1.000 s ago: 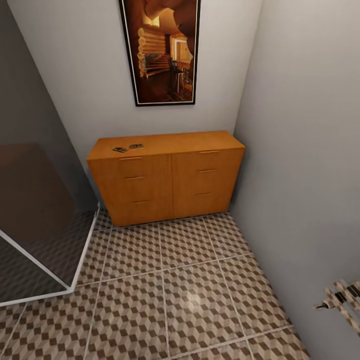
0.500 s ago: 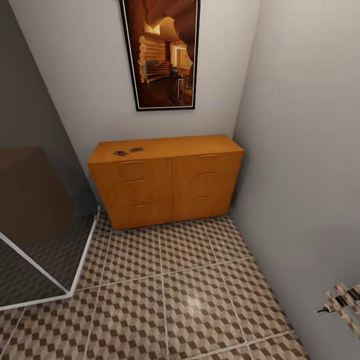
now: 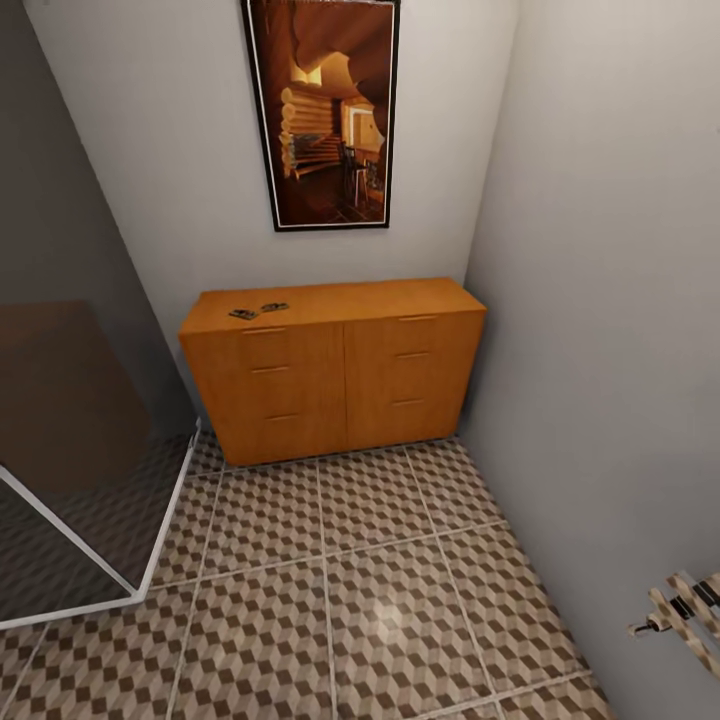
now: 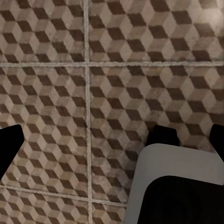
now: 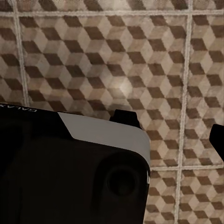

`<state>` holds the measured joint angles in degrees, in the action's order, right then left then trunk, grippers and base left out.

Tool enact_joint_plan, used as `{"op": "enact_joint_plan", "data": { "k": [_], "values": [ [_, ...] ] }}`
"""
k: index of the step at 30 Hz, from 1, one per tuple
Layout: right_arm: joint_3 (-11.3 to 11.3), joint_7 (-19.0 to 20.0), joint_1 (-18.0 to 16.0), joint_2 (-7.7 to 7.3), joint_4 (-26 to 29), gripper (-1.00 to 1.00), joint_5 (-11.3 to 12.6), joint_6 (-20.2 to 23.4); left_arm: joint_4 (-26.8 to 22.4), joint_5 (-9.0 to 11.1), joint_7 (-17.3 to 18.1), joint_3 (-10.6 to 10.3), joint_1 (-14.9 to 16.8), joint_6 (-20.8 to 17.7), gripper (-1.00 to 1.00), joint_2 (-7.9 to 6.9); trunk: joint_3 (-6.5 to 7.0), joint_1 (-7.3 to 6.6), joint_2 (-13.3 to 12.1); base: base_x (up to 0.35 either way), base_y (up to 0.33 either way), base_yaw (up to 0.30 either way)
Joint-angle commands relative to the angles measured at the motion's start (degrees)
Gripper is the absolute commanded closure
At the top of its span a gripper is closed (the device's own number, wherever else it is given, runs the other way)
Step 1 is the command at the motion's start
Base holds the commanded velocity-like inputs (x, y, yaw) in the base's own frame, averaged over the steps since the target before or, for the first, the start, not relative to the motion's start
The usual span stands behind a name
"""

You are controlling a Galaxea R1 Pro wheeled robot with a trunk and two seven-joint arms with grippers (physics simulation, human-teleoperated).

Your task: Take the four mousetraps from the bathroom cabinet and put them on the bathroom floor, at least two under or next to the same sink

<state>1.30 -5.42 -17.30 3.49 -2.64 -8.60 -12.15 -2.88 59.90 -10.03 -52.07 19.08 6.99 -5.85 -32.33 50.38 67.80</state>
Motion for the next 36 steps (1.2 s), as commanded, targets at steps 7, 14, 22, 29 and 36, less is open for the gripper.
{"op": "enact_joint_plan", "data": {
  "k": [7, 14, 22, 29, 36],
  "values": [
    [0.1, -0.44, -0.1, 0.02, -0.27, -1.0, -0.53, -0.33, -0.15, 0.4, -0.34, -0.48, -0.01, 0.04, -1.0, -0.04, 0.59, 0.0, 0.03, 0.0, 0.0, 0.0],
    [0.1, -0.43, -0.1, 0.02, -0.27, -1.0, -0.54, -0.33, -0.15, 0.4, -0.34, -0.48, -0.01, 0.04, -1.0, -0.04, 1.24, 0.0, 0.03, 0.0, 0.0, 0.0],
    [0.1, -0.4, -0.1, 0.02, -0.27, -1.0, -0.54, -0.33, -0.16, 0.4, -0.34, -0.48, -0.01, 0.04, -1.0, -0.04, 1.97, 0.0, 0.03, 0.0, 0.0, 0.0],
    [0.12, -0.31, -0.1, 0.04, -0.27, -1.0, -0.61, -0.22, -0.14, 0.4, -0.34, -0.48, -0.01, 0.04, -1.0, -0.03, 2.38, 0.0, 0.03, 0.0, 0.0, 0.0],
    [0.71, -0.15, -0.1, 0.03, -0.27, -1.0, -4.55, -0.17, -0.13, 0.4, -0.34, -0.48, -0.01, 0.04, -1.0, 0.03, 2.47, 0.0, 0.03, 0.0, 0.0, 0.0]
  ]
}}
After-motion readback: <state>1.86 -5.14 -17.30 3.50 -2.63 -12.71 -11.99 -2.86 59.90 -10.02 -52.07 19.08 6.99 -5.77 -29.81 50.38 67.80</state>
